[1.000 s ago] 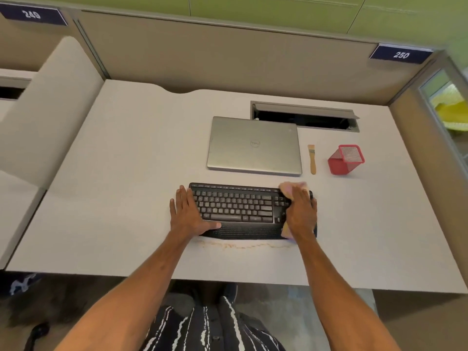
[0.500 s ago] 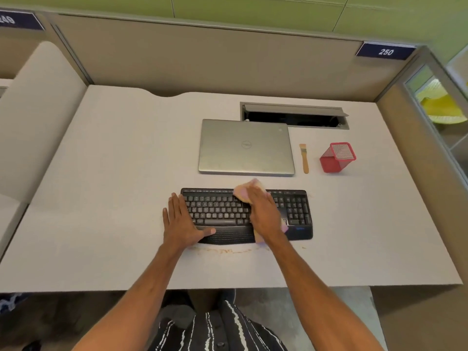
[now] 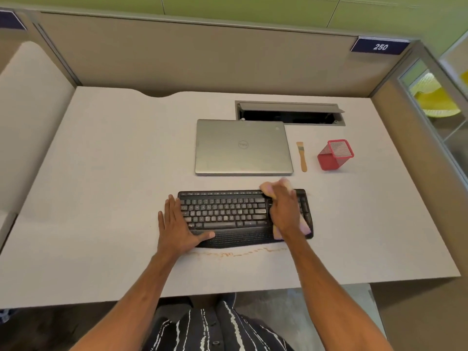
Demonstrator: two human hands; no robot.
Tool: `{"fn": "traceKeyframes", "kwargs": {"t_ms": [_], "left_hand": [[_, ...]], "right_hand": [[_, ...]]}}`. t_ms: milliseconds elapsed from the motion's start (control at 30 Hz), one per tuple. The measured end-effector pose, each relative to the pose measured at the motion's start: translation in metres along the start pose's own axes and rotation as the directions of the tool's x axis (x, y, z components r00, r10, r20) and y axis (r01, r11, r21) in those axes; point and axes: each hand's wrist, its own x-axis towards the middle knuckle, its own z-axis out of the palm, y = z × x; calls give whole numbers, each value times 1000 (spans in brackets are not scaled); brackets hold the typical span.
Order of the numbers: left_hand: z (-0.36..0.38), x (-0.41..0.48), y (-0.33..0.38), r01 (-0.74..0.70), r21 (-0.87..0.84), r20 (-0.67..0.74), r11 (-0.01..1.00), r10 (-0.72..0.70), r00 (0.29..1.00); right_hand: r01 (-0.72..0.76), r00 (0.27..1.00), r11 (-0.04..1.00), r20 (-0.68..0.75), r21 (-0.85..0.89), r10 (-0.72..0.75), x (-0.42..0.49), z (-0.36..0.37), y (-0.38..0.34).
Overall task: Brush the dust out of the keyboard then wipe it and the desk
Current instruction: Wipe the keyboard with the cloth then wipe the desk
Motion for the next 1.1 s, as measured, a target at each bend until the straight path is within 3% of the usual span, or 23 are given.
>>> {"fn": "traceKeyframes", "kwargs": {"t_ms": [67,133,300,467,533,633,700,967,1100], "left_hand": [[0,0,-1,-1,4,5,1000,1,1000],[1,0,0,-1,-2,-5,1000,1,1000],[-3,0,0,9,10,7,1000,-9,1000],[0,-4,1,26,-2,-3,1000,-26,1000],[0,-3,1,36,-18,3,999,-36,999],[1,-3,0,26,-13,-2,1000,-26,1000],[1,-2,-1,26,-9,3,1000,-26,1000],[1,-4,3,47,-20,15,999,-47,999],[3,-3,1,44,-21,12,999,-44,999]], "right_hand": [[123,989,992,79,0,-122,-5,7,-7],[160,984,987,81,-34,-156,-5,6,-3],[-62,997,994,-47,-84,59,10,-13,36],[-298,947,954,-133,-17,294,8,-17,55],[-236,966,972,-115,-21,232,-5,-16,44],[65,998,988,7,-140,-64,-21,-3,38],[138,990,971,39,-196,-133,-24,-1,46],[-109,993,976,-57,-189,100,-6,-13,54],[20,999,987,-23,-161,-24,-22,-8,28]]}}
